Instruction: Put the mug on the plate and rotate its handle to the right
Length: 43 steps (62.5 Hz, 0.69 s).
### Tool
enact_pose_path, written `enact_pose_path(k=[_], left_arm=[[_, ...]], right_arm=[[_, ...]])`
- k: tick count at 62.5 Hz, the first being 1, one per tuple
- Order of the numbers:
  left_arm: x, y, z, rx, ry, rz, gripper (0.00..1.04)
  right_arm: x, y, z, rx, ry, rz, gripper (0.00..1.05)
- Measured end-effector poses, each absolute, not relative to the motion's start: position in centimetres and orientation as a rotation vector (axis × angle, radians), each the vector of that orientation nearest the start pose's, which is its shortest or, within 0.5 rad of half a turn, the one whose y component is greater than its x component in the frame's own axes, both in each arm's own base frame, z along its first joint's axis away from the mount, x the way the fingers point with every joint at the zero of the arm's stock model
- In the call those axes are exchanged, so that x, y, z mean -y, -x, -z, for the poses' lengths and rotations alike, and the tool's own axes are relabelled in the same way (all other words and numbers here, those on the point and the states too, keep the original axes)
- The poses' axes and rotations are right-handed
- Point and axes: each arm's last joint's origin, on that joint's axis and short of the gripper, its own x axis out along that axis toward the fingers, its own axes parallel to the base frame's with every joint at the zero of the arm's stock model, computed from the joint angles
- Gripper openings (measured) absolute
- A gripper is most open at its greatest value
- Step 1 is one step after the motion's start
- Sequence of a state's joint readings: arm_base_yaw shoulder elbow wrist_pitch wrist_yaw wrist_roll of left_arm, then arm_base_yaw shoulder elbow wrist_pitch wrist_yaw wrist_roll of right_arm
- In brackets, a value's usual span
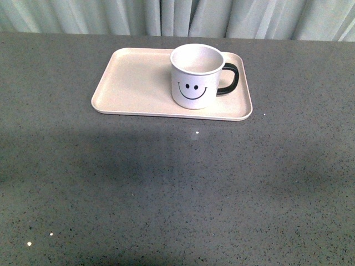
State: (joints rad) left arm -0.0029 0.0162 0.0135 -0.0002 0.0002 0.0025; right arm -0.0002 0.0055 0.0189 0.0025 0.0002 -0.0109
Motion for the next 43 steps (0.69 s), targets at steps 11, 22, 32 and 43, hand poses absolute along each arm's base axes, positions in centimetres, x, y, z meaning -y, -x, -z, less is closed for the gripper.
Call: enact_pose_path(k=[11, 22, 32, 43], left_arm=[[0.03, -9.79, -16.68, -0.003, -0.002, 0.003, 0.95], [0.03, -9.79, -16.68, -0.003, -0.002, 0.003, 0.95], [0.03, -9.79, -16.68, -0.003, -0.002, 0.003, 0.95], [0.03, -9.79, -16.68, -0.003, -0.002, 0.003, 0.95]], right_arm=[[0.00, -9.69, -16.97, 0.015, 0.011, 0.000, 0.86], [0.00, -9.69, -16.97, 0.015, 0.010, 0.000, 0.95], [0.00, -9.69, -16.97, 0.015, 0.010, 0.000, 0.95], [0.00, -9.69, -16.97, 0.015, 0.010, 0.000, 0.95]])
